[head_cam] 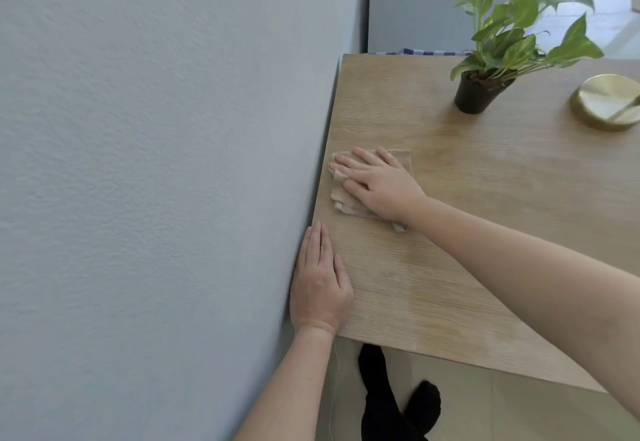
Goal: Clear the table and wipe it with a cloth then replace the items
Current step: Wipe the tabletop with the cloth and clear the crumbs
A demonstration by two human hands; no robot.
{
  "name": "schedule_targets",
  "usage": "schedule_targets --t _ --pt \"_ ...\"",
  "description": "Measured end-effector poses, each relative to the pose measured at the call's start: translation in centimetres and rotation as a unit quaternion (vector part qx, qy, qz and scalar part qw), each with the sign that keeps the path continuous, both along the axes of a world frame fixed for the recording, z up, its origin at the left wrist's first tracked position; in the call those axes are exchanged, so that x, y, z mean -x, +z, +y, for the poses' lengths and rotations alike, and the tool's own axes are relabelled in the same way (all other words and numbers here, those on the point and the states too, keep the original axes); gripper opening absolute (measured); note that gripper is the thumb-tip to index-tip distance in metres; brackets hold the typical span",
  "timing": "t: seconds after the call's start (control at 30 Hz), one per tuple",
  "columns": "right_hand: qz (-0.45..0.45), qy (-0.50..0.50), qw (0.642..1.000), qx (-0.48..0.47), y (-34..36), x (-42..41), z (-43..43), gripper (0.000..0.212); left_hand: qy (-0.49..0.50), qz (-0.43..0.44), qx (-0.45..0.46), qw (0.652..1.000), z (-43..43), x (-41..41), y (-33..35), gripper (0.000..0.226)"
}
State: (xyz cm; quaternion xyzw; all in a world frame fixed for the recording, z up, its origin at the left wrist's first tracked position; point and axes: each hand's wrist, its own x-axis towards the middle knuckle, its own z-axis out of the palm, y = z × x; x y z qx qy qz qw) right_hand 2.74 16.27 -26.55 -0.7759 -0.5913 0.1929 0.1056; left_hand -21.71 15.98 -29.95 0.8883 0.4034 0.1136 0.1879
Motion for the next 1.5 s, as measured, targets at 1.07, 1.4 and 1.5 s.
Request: schedule_targets --t 1.07,1.4,1.5 --pt "-0.049 -0.423 0.905 -0.022 -0.7 0.7 -30.3 0.057 -0.132 0.108 0.020 0.985 -17.6 -7.9 2.9 0.076" --pt "-0.092 -0.429 0.899 -0.003 -0.7 1.1 -29.8 0.058 0.001 0.169 -0.005 0.986 -12.1 -0.2 2.2 0.077" --pt "-0.092 -0.430 0.898 -0.004 -0.8 1.0 -30.2 0.058 -0.060 0.161 0.006 0.985 -15.1 -3.8 2.2 0.080"
